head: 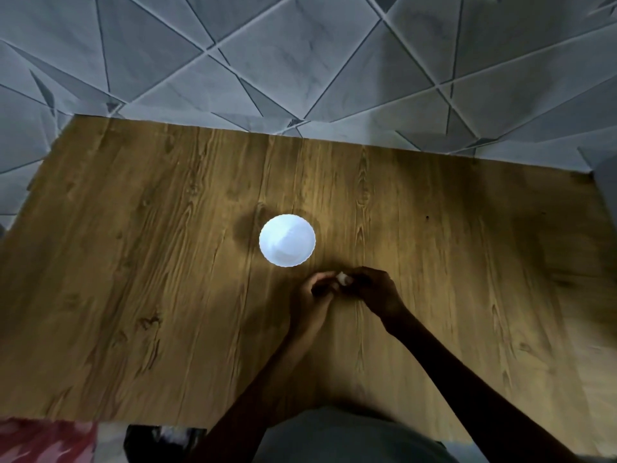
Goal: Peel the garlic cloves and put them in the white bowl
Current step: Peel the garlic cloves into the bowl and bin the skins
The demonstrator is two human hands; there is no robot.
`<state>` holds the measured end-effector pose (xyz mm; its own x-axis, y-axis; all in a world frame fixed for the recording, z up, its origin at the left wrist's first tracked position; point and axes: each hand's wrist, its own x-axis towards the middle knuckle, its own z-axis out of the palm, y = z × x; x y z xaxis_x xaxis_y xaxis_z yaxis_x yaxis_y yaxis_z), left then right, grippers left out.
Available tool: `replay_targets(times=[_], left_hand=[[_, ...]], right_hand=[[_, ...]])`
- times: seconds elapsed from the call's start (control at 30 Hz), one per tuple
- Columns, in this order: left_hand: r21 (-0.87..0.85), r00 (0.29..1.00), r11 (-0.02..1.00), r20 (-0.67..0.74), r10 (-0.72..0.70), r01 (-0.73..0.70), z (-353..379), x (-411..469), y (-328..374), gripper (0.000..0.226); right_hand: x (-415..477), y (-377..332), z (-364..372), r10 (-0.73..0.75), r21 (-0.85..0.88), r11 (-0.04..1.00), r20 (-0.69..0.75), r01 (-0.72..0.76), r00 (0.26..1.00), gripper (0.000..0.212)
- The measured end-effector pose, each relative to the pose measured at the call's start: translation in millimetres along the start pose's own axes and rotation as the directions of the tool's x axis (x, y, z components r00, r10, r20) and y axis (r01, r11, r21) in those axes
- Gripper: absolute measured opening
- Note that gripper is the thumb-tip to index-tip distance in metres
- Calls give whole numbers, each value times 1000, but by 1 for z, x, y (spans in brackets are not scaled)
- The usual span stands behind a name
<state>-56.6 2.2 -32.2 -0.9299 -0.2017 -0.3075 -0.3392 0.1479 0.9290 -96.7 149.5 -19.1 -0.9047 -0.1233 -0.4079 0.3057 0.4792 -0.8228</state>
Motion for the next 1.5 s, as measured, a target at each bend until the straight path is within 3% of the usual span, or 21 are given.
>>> replay_targets(times=[0.07, 0.2, 0.47, 0.73, 0.87, 1.1, 1.37, 1.5], left_hand=[[-71, 999, 997, -30, -32, 30, 0, 1, -2, 19], [-128, 996, 988, 2, -87, 87, 0, 3, -1, 27], [-113, 999, 992, -5, -53, 52, 0, 1, 5, 25], [-72, 997, 997, -80, 6, -12, 6, -14, 15, 22], [-83, 992, 996, -124, 15, -26, 13, -22, 21, 22], [-100, 983, 994, -182, 30, -49, 21, -25, 25, 26], [-42, 965, 997, -257, 47, -59, 28, -29, 26, 22], [60, 949, 991, -287, 128, -116, 30, -31, 31, 25]], right_hand=[[-4, 0, -2, 49, 144, 988, 45, -55, 998, 17], [-11, -2, -5, 28, 198, 980, 44, -36, 999, 20], [-6, -2, -9, -44, 80, 996, 24, 42, 999, 17], [-3, -1, -20, -128, 48, 991, 120, 123, 985, 19], [-5, -3, -27, -67, 146, 988, 163, 43, 984, 14], [3, -6, -38, -25, 243, 969, 248, -37, 968, 28], [13, -9, -41, 3, 130, 991, 261, -38, 965, 27], [10, -14, -36, -49, 40, 998, 204, 42, 978, 27]])
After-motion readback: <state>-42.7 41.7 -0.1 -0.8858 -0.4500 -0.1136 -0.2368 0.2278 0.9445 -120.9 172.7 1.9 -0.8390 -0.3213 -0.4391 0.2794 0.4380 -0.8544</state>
